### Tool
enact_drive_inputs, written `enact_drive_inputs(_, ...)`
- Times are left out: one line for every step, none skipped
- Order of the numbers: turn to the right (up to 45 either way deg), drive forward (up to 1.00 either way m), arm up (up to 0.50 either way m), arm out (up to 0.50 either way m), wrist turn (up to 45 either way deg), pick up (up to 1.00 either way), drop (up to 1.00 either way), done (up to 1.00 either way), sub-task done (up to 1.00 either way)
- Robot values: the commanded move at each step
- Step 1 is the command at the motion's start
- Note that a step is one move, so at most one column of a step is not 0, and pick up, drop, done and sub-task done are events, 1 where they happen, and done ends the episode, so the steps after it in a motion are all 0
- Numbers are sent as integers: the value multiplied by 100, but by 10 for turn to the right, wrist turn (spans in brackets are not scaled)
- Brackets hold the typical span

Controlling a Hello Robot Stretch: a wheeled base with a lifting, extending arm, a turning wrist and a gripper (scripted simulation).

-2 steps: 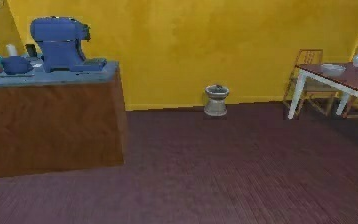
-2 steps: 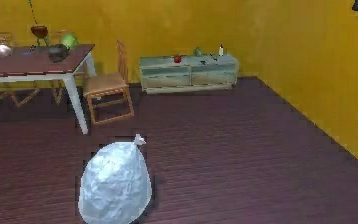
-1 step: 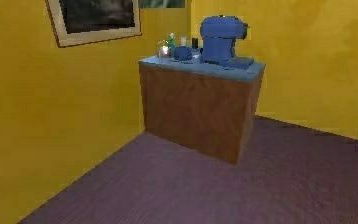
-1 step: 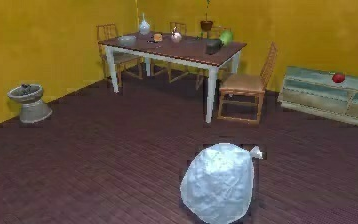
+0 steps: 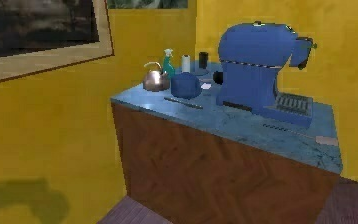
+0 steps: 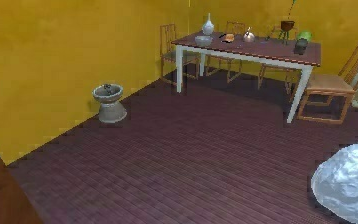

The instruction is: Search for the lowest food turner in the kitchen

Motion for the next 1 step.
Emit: enact_drive_inputs(0, 10, 0, 0, 0, 0, 0, 0, 0)
